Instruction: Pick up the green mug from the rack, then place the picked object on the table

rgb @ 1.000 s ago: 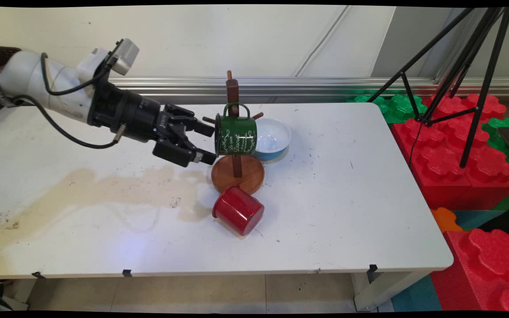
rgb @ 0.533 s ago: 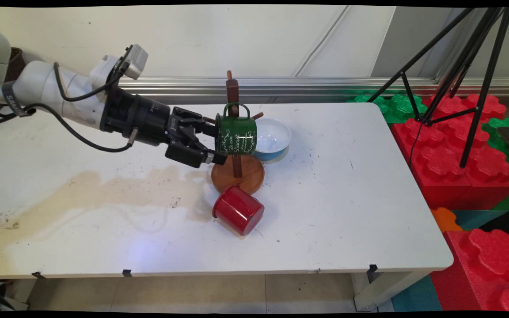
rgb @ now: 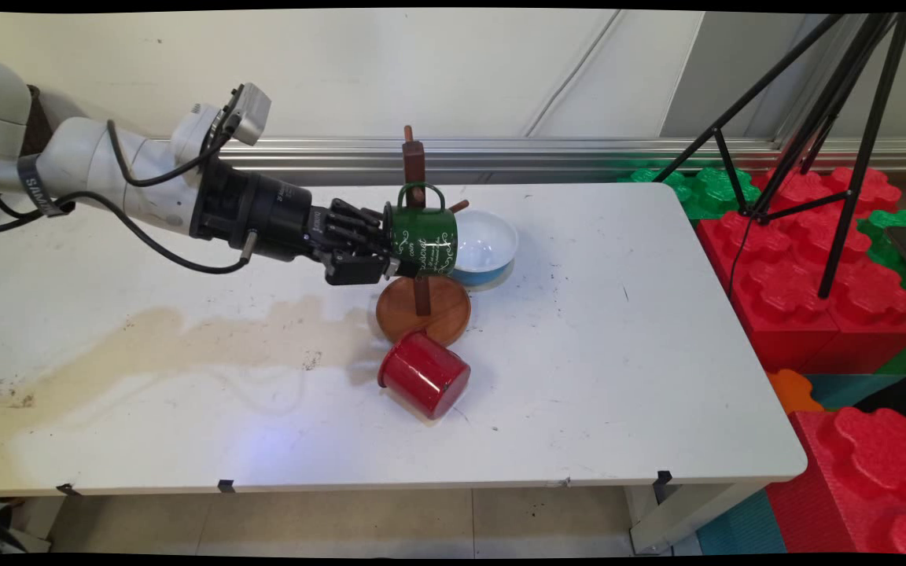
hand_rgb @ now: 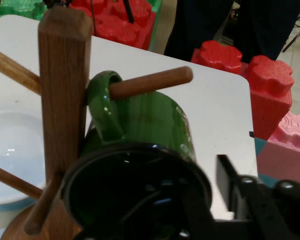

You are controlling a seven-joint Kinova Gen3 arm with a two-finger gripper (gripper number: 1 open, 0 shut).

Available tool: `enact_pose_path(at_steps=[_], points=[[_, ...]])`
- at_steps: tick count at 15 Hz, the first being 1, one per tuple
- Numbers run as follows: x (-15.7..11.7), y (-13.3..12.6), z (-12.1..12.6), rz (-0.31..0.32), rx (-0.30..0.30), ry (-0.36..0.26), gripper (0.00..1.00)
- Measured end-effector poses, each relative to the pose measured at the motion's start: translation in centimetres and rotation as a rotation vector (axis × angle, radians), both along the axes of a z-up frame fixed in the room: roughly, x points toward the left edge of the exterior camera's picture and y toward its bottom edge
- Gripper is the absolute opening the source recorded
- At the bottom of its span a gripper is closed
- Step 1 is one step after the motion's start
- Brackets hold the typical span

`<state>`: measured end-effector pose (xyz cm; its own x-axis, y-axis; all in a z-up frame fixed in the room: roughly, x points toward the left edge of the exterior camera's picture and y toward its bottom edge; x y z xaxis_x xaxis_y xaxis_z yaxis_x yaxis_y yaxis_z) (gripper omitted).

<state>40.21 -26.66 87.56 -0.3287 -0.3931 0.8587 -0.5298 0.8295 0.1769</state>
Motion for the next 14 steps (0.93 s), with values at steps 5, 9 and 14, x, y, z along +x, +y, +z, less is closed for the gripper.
enact_pose_path(at_steps=[5,9,14], points=[[0.17,-0.08,-0.21,0.013,-0.002,0.000,0.00],[0.49,-0.04,-0.29,0.017,0.000,-0.005,0.00],[0.63,0.30,0.01,0.007,0.013,0.003,0.00]])
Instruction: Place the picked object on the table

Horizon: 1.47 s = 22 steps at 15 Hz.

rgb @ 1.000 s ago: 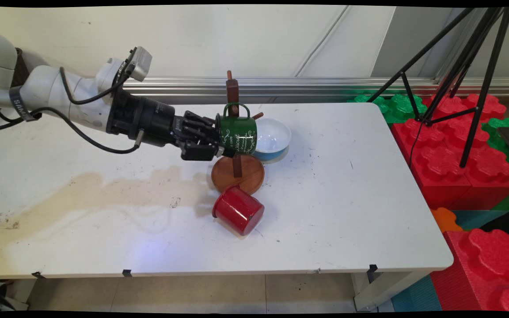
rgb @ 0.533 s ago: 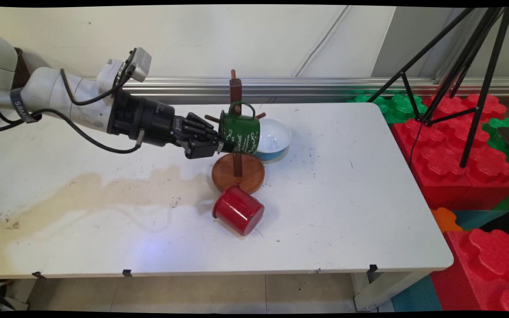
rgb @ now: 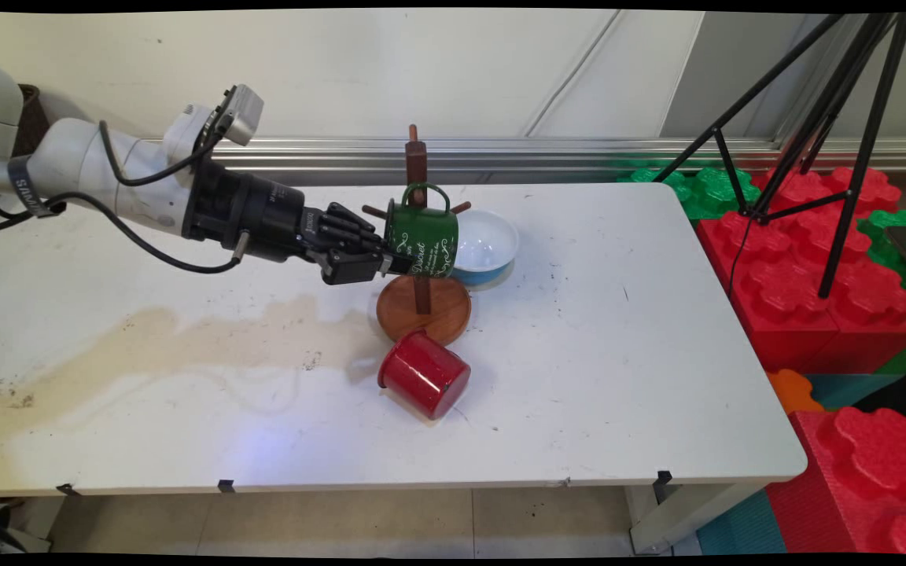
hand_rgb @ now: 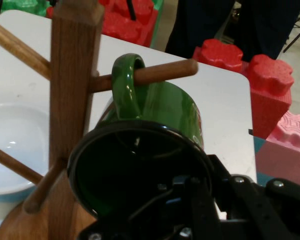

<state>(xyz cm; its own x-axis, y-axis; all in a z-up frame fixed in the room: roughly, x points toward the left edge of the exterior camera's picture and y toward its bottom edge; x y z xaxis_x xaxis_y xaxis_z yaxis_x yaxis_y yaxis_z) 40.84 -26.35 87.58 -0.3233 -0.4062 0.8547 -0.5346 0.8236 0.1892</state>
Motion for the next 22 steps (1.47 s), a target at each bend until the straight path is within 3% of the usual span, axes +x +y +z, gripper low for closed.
enact_pose_path(at_steps=[12,22], points=[[-0.3,0.8,1.8,-0.028,0.011,0.034,0.00],[-0.5,2.2,3.3,-0.087,0.022,0.042,0.00]])
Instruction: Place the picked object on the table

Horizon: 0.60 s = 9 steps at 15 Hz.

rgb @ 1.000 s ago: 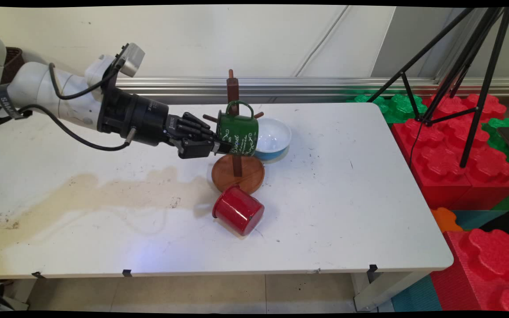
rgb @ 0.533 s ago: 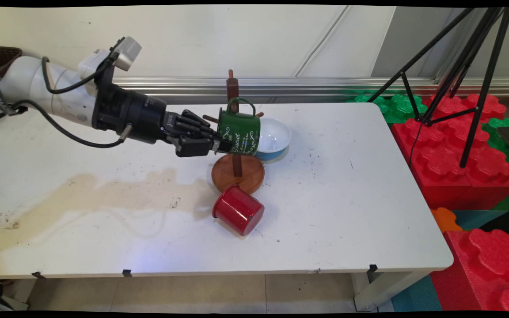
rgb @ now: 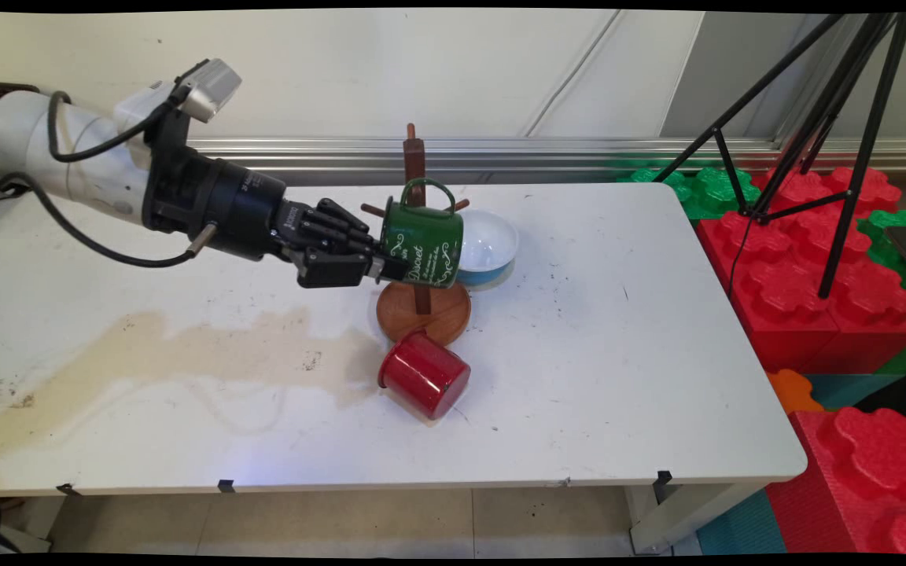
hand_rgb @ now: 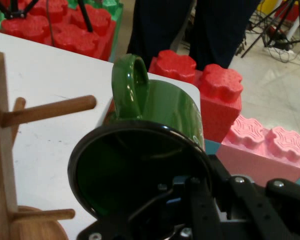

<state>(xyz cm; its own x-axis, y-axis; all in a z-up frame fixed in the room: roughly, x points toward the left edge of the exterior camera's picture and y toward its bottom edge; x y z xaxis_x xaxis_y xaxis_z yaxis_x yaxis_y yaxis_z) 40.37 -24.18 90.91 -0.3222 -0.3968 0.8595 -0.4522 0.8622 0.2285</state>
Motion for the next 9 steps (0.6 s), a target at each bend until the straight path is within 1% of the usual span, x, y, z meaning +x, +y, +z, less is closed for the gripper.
enact_pose_path(at_steps=[5,9], points=[[0.2,0.5,0.7,-0.030,-0.005,-0.020,0.00],[1.1,1.0,1.6,-0.059,-0.013,-0.060,0.00]])
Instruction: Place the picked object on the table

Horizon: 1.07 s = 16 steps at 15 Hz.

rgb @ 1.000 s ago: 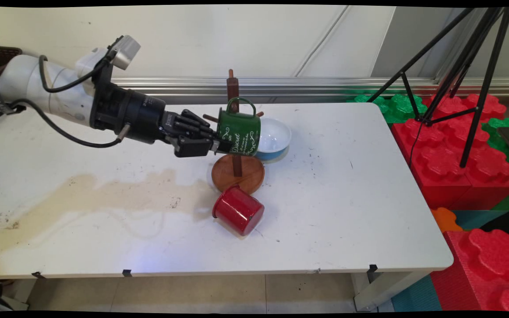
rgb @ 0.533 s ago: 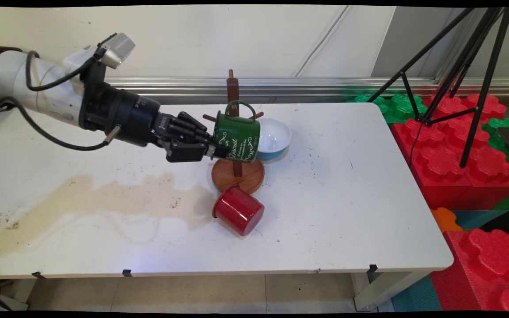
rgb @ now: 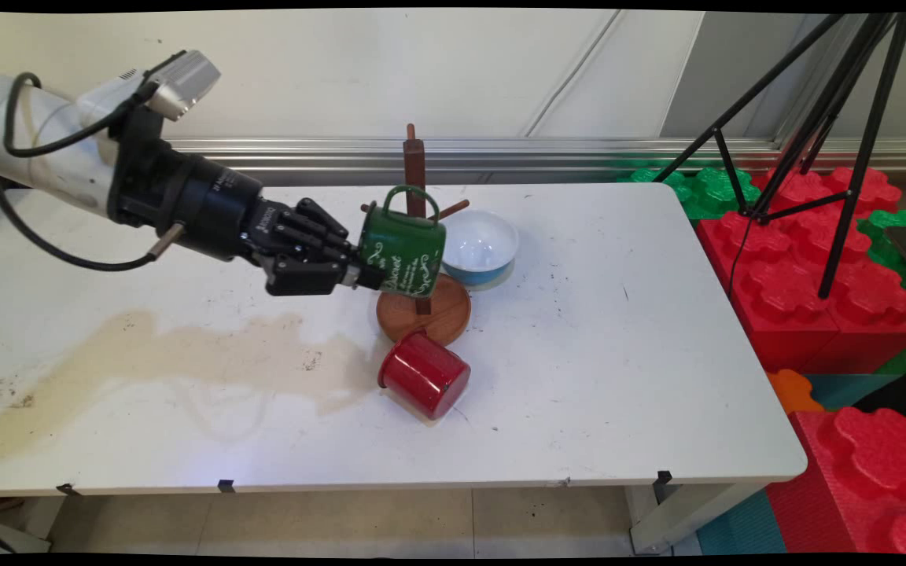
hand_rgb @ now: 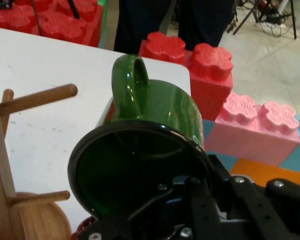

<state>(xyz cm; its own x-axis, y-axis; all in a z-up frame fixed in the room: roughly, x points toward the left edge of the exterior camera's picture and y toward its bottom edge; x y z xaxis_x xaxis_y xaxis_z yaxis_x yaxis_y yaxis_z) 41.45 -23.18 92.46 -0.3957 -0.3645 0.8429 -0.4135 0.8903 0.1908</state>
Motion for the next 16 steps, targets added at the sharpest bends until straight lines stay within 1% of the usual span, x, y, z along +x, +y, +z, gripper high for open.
enact_pose_path(at_steps=[5,10,16], points=[[1.4,0.7,0.8,-0.029,-0.003,-0.051,0.00],[3.9,1.6,1.4,-0.063,-0.010,-0.132,0.00],[6.9,2.3,1.5,-0.087,-0.019,-0.236,0.00]])
